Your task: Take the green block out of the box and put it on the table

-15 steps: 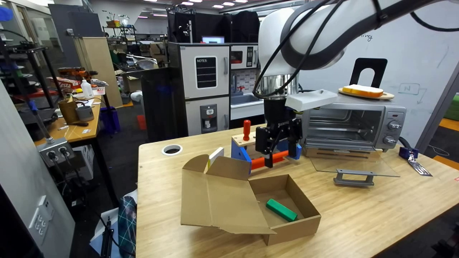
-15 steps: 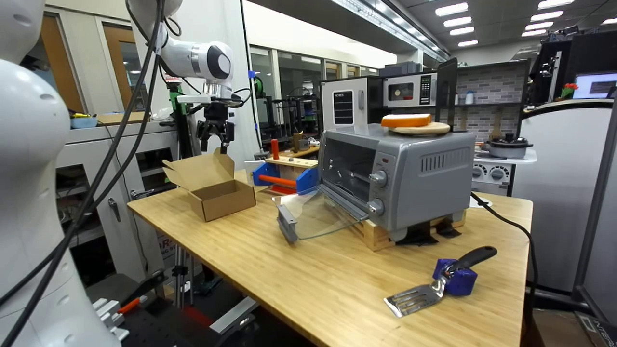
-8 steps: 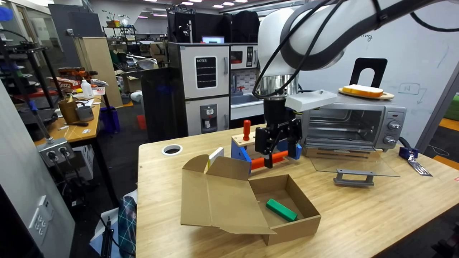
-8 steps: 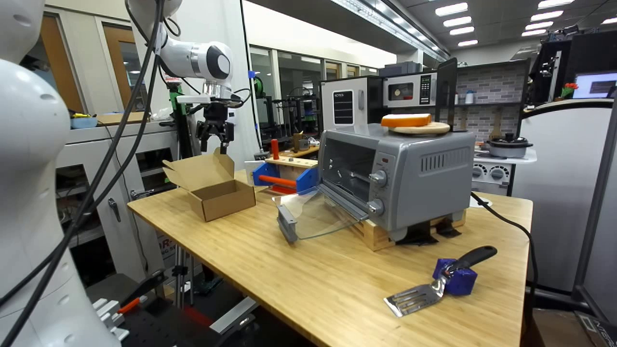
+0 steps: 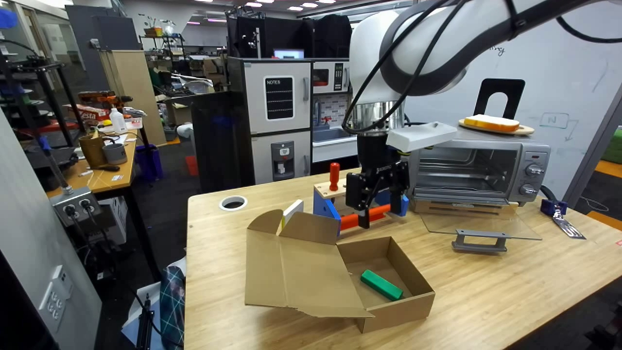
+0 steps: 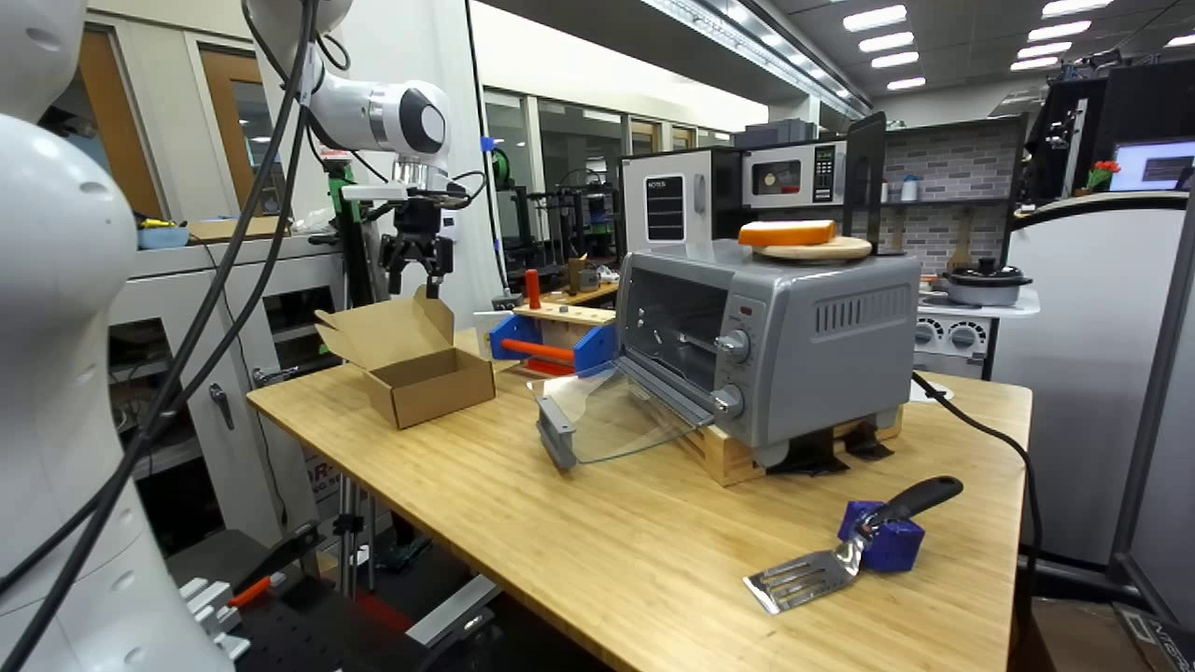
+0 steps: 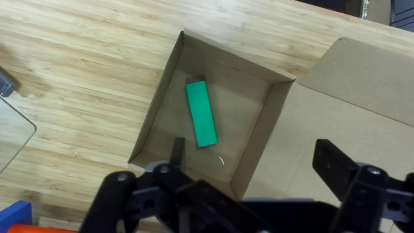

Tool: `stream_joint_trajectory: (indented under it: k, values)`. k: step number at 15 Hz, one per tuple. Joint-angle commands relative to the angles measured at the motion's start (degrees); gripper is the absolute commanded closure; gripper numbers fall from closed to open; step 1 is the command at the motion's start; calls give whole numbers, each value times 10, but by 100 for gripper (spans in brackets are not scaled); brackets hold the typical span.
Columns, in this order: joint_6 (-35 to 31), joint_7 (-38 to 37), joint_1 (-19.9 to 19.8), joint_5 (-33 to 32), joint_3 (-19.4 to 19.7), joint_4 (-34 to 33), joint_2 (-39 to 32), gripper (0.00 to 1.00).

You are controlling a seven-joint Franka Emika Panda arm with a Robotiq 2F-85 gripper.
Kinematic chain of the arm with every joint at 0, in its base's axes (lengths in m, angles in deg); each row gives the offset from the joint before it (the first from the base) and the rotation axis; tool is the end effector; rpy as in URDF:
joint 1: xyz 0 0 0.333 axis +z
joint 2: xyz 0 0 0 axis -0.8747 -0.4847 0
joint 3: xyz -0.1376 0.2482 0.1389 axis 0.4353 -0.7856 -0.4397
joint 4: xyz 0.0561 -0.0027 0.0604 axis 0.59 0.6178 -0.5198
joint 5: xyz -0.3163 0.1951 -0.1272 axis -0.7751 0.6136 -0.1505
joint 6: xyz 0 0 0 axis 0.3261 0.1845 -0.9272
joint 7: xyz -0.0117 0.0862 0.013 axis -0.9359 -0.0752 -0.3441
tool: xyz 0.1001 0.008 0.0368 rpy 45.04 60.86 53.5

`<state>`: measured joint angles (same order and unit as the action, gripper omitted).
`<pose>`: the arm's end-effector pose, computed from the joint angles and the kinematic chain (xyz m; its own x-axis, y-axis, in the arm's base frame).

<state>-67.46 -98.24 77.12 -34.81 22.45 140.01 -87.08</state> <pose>0.5583 0.3007 0.3410 0.9668 0.1155 -0.2280 0.1050 -0.9928 -0.0577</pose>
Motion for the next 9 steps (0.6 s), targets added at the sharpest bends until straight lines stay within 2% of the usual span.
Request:
stream_joint_trajectory:
  k: [1, 9]
  values:
    - [0, 2, 5, 14, 11, -4, -7, 0]
    - [7, 10, 3, 38, 20, -17, -55, 0]
